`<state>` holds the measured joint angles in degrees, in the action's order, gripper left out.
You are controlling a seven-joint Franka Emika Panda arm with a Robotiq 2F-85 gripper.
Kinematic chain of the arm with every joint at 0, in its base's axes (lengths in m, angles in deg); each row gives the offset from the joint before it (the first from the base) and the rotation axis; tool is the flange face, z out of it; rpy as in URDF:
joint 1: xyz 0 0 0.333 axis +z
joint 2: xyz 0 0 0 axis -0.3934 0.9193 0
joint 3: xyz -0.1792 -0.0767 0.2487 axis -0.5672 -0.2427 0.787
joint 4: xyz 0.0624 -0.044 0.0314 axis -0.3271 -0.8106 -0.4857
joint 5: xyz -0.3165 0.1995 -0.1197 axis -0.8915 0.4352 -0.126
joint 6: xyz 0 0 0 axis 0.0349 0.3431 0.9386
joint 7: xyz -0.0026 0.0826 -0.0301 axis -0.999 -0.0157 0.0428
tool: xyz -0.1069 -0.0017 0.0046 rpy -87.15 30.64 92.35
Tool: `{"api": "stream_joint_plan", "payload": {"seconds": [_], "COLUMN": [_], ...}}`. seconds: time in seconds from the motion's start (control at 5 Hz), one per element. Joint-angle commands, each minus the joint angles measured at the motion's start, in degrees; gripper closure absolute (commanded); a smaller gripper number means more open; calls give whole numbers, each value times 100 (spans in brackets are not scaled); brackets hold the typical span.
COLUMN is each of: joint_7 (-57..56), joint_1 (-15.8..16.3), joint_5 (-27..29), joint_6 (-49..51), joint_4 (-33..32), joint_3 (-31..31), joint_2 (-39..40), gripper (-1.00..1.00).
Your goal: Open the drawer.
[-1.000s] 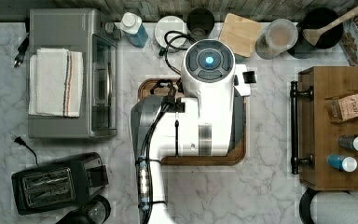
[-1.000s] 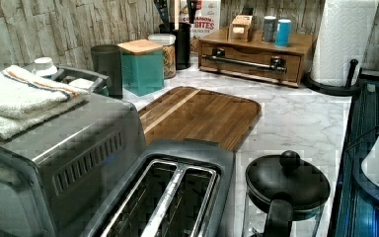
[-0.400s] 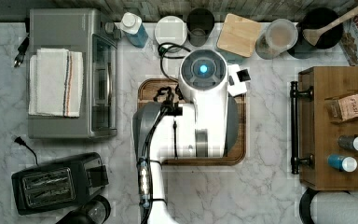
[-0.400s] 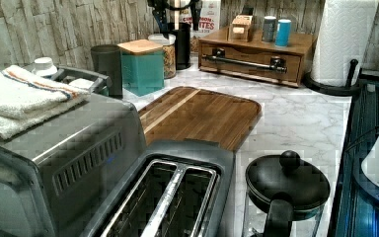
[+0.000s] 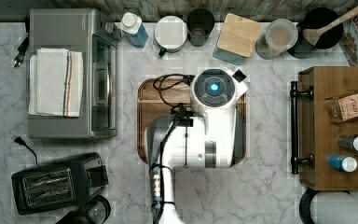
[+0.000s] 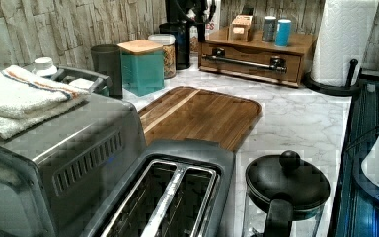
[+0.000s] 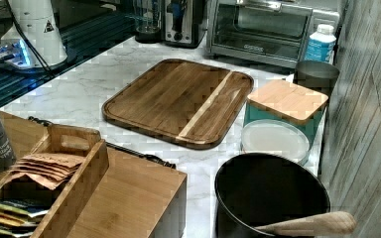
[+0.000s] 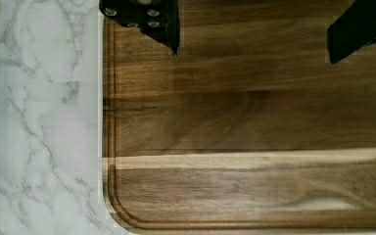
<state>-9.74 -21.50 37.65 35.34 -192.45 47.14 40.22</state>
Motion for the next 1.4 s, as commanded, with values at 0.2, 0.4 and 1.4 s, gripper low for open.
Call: {"api": "stream_joint_plan", "payload": {"seconds": [0.2,0.4,1.4], "joint_7": [-1948,-2163,-1845], "joint_1": [-879,-921,-1226], "joint_5": [326,249,-929], "joint_6": [-935,-1368,-2208], "joint_4": [-248,-395,-258], "joint_3": [-995,-1130,-1148], "joint_2": [-177,-88,949], "gripper": [-100,-100,-100]}}
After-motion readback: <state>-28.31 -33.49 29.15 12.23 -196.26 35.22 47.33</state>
